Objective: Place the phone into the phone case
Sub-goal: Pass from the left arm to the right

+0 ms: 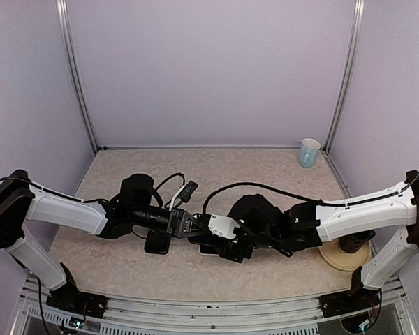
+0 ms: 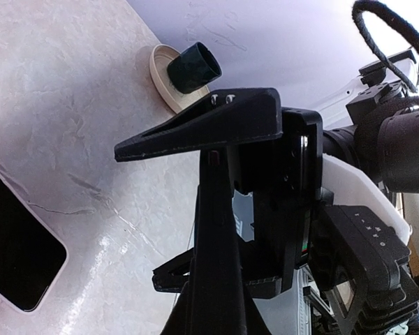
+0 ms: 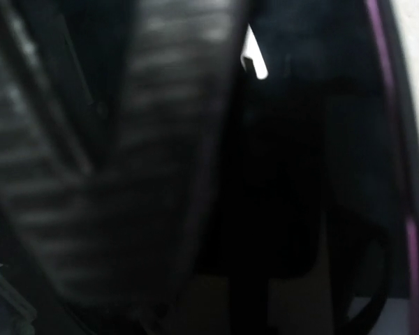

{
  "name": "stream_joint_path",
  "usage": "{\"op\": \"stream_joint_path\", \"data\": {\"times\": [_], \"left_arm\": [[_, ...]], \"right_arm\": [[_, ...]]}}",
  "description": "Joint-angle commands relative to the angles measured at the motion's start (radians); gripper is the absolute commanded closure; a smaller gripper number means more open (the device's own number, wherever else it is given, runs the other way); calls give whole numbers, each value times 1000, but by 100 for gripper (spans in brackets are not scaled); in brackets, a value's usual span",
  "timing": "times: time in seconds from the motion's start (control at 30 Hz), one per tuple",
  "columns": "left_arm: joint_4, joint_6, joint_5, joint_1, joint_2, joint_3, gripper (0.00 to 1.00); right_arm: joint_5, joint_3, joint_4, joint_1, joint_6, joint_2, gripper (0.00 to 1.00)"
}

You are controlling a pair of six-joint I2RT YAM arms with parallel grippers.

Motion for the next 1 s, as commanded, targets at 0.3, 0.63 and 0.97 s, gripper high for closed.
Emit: {"op": "stream_joint_path", "data": {"times": [0.3, 0.63, 0.97], "left_arm": [[62, -6, 38, 12, 57, 31, 100], [67, -8, 39, 10, 73, 24, 100], [86, -21, 38, 10, 76, 21, 100]], "right_arm": [[-159, 2, -21, 11, -2, -71, 14], [-111, 3, -3, 12, -7, -80, 7], [-87, 12, 18, 26, 0, -33, 2]]}}
